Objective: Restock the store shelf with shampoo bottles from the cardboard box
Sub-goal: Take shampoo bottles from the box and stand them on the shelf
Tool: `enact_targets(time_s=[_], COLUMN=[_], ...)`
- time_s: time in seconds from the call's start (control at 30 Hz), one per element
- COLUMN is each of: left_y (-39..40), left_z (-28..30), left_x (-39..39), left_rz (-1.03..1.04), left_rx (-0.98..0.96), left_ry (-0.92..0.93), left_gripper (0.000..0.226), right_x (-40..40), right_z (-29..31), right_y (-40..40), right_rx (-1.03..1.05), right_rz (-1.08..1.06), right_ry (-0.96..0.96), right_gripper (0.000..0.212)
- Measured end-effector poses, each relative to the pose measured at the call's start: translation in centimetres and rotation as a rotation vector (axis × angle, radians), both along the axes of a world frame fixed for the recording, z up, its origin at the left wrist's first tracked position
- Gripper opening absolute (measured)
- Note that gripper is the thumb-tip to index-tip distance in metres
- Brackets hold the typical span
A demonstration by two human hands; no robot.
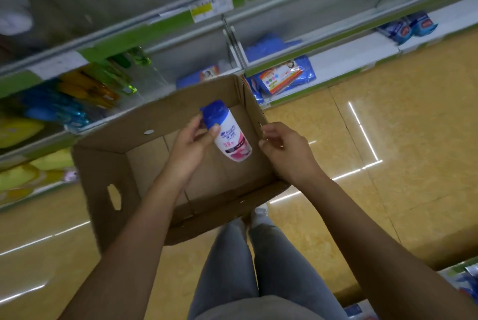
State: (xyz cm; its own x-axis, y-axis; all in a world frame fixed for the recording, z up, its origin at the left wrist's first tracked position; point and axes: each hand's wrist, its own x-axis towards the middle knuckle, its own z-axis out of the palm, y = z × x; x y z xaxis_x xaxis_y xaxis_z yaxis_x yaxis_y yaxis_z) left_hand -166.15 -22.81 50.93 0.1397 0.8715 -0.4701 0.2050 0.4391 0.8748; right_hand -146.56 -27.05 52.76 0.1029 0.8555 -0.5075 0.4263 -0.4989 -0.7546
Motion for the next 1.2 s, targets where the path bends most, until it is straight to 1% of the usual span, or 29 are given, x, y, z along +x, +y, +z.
enact_targets(time_s=[0.13,0.2,0.3,0.4,0.57,0.73,0.9,1.0,1.07,1.1,1.2], left_y=[1.4,1.6,1.6,1.2,0.9,0.6,-0.1,-0.6,-1.0,-1.1,-1.7], left_z=[6.2,9.0,12.1,15.3,19.8,24.3,27.8,29.8,30.8,31.2,32.1], left_x=[-1.6,-2.3,-3.5,-4.6,-6.5,-7.6,-8.7,-9.1,-9.5,-9.8,-10.6], left_rz=[0.068,0.081,0.118,0.188,0.227,0.292,0.318,0.321,0.320,0.314,0.293], left_rx=[0.097,0.136,0.183,0.236,0.316,0.379,0.427,0.471,0.493,0.495,0.455], left_ry=[-0.074,-0.082,-0.093,-0.097,-0.132,-0.127,-0.104,-0.110,-0.142,-0.186,-0.410], left_gripper=[0.029,0.033,0.032,0.032,0.029,0.024,0.027,0.024,0.028,0.035,0.054], right_x=[-1.8,-2.7,-3.8,-5.0,-6.4,-7.8,-9.1,-9.8,-10.4,-10.7,-11.8], right_z=[3.1,4.8,6.9,8.6,12.1,16.2,19.2,20.6,21.5,21.9,23.2], right_y=[1.2,1.6,2.1,2.1,2.3,2.7,3.1,3.4,3.4,3.4,3.2], right_rx=[0.061,0.087,0.104,0.109,0.111,0.138,0.167,0.149,0.098,0.068,-0.068], right_rz=[0.075,0.130,0.195,0.289,0.404,0.506,0.514,0.514,0.538,0.552,0.575], right_ry=[0.083,0.129,0.207,0.255,0.361,0.448,0.555,0.689,0.801,0.862,1.084], right_gripper=[0.048,0.055,0.060,0.056,0.054,0.040,0.026,0.030,0.034,0.036,0.038])
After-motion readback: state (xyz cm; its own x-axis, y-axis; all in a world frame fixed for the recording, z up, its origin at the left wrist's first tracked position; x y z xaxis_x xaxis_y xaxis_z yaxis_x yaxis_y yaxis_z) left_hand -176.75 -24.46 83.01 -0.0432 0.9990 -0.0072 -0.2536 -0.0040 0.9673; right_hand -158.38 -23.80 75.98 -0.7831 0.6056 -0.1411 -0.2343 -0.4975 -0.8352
